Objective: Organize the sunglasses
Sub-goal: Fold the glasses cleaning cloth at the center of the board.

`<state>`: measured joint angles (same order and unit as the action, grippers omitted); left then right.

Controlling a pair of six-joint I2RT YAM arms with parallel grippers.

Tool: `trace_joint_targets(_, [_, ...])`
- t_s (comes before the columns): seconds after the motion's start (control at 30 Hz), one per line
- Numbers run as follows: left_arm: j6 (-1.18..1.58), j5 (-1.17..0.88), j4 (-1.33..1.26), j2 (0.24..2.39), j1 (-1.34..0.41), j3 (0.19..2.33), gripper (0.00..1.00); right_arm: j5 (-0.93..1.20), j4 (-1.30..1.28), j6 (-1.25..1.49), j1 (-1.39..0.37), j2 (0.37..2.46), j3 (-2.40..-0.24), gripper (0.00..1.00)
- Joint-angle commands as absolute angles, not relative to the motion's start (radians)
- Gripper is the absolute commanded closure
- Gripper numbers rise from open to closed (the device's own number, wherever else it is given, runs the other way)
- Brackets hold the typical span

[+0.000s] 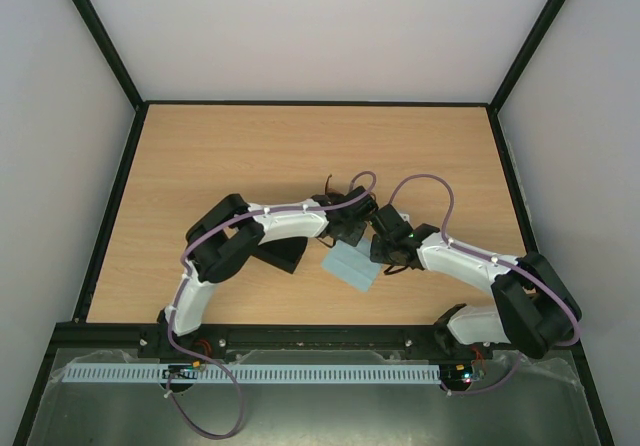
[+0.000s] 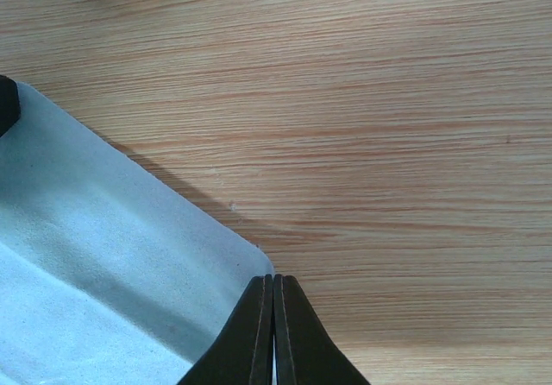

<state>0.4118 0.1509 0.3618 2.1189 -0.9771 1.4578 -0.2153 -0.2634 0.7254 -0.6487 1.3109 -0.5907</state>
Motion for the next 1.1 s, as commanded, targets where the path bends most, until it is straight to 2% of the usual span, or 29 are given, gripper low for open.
trace_joint_targets(0.0, [0.413, 0.169, 0.388, 2.122, -0.986, 1.464, 0.98, -0.232, -0.277, 0.722, -0.653, 1.32, -0.591, 0.99])
trace_joint_targets(1.07, [0.457, 0.203, 0.36, 1.923, -0.988, 1.368, 0.98, -0.211, -0.312, 0.641, -0.655, 1.2, -0.648, 0.99])
